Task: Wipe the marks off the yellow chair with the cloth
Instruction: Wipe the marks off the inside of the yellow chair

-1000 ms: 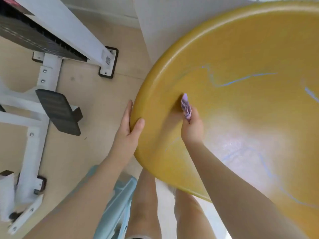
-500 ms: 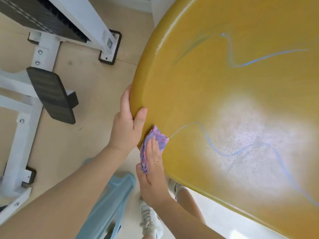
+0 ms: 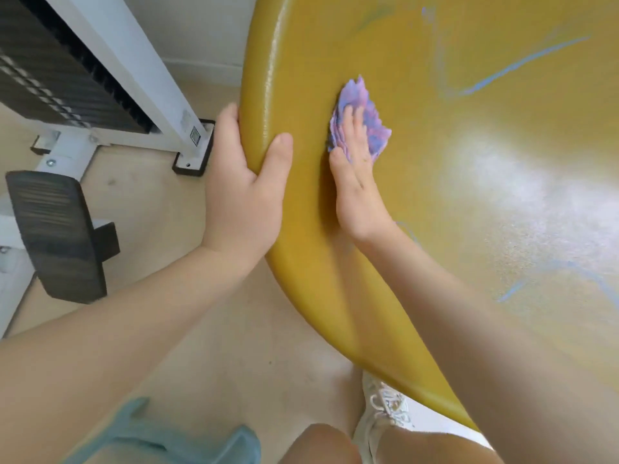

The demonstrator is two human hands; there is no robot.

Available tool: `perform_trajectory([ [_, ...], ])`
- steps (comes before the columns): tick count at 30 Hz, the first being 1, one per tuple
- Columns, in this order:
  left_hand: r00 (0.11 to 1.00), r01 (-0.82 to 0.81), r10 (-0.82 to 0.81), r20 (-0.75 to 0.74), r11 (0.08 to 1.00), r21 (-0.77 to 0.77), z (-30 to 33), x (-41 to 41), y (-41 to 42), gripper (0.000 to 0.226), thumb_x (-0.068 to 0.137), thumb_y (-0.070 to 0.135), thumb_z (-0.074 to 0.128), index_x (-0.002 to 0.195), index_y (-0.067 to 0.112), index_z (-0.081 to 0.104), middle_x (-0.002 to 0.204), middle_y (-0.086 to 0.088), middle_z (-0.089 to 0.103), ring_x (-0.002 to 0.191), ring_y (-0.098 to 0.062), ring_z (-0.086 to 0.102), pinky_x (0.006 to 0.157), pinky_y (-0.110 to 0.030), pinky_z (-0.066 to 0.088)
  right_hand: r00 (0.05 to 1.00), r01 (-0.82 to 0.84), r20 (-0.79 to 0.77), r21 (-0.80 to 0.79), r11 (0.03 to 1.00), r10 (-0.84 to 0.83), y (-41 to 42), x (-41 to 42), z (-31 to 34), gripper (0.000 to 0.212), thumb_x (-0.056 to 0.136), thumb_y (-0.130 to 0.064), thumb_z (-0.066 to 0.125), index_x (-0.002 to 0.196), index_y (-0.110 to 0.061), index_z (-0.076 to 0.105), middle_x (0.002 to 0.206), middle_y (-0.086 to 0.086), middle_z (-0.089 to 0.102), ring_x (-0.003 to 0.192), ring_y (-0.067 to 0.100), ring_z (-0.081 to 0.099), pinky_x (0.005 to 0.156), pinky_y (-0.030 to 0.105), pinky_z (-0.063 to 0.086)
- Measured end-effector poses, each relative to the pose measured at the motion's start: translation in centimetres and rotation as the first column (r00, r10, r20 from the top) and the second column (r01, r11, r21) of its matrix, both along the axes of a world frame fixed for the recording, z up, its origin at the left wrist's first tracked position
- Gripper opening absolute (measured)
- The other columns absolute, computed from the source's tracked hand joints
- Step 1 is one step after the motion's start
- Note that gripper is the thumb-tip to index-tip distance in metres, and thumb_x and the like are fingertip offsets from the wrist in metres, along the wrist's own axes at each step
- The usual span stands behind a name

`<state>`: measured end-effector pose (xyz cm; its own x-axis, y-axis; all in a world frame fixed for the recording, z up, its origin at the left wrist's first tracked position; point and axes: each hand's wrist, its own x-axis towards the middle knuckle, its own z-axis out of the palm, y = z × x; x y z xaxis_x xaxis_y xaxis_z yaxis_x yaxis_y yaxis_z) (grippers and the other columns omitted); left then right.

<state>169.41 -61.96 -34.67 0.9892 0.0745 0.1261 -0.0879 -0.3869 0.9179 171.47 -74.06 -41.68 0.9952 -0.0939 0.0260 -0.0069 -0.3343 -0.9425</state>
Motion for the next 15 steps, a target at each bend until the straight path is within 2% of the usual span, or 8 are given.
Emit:
perform_trajectory([
  [2,0.999,-0.027,0.028,0.028,0.999,-0.041,-0.5,-0.4,0.1,0.023,0.087,0.033,0.05,0.109,0.035,0.045,0.103,0.019,0.058,0.096,0.002,0.058,0.084,-0.012,0.046,0.988,-0.156,0.014,0.038,0.987,0.156,-0.2,-3.3,-0.2,0.056,0.091,-0.029,0.024,0.142,-0.021,0.005,0.151,-0.011,-0.003,0.142,0.007,-0.007,0.117,0.038,-0.007],
  [4,0.999,-0.031,0.033,0.021,0.994,-0.103,-1.1,-0.8,-0.1,0.014,0.09,0.032,0.052,0.1,0.04,0.046,0.1,0.02,0.059,0.092,0.005,0.057,0.079,-0.008,0.044,0.946,-0.324,0.012,0.015,0.946,0.324,-0.8,-7.9,-0.6,0.048,0.091,-0.03,0.026,0.134,-0.036,0.005,0.147,-0.021,-0.005,0.139,-0.003,-0.009,0.116,0.026,-0.009],
  [6,1.0,-0.023,0.024,0.008,0.987,-0.162,-1.4,-1.5,-0.4,0.015,0.091,0.029,0.052,0.1,0.04,0.047,0.099,0.02,0.059,0.092,0.007,0.057,0.081,-0.009,0.045,0.895,-0.446,-0.012,-0.032,0.894,0.446,-1.3,-12.0,-1.1,0.047,0.092,-0.029,0.027,0.132,-0.042,0.004,0.148,-0.022,-0.006,0.137,-0.008,-0.01,0.113,0.017,-0.009],
  [8,1.0,-0.027,0.025,-0.014,0.981,-0.192,-1.4,-2.2,-0.6,0.02,0.091,0.028,0.051,0.106,0.04,0.046,0.099,0.025,0.057,0.091,0.012,0.056,0.082,-0.007,0.044,0.862,-0.506,-0.079,-0.056,0.861,0.501,-1.6,-14.0,-0.9,0.05,0.092,-0.03,0.027,0.133,-0.042,0.002,0.149,-0.022,-0.006,0.137,-0.009,-0.012,0.113,0.016,-0.009],
  [10,0.999,-0.05,0.048,-0.017,0.982,-0.181,-1.6,-2.7,-0.5,0.03,0.092,0.027,0.051,0.121,0.03,0.046,0.101,0.026,0.056,0.086,0.017,0.054,0.078,0.001,0.041,0.868,-0.49,-0.126,-0.06,0.87,0.48,-1.3,-14.0,-0.6,0.051,0.09,-0.032,0.027,0.132,-0.043,0.001,0.151,-0.02,-0.008,0.138,-0.006,-0.013,0.114,0.019,-0.009],
  [11,0.998,-0.065,0.064,-0.013,0.984,-0.169,-1.7,-2.7,-0.6,0.036,0.092,0.027,0.05,0.128,0.023,0.044,0.106,0.022,0.057,0.087,0.013,0.055,0.077,0.002,0.039,0.885,-0.456,-0.132,-0.056,0.888,0.447,-0.7,-13.4,-0.5,0.051,0.089,-0.033,0.026,0.131,-0.045,0.0,0.152,-0.019,-0.008,0.138,-0.005,-0.014,0.114,0.021,-0.009],
  [15,0.995,-0.096,0.095,-0.017,0.985,-0.145,-1.7,-2.8,-0.7,0.05,0.093,0.025,0.048,0.139,0.014,0.033,0.131,0.002,0.053,0.114,-0.008,0.052,0.092,-0.012,0.039,0.965,-0.248,-0.092,-0.015,0.969,0.246,1.3,-8.0,-0.2,0.054,0.086,-0.035,0.025,0.132,-0.041,-0.001,0.151,-0.017,-0.008,0.139,0.001,-0.015,0.115,0.027,-0.01],
])
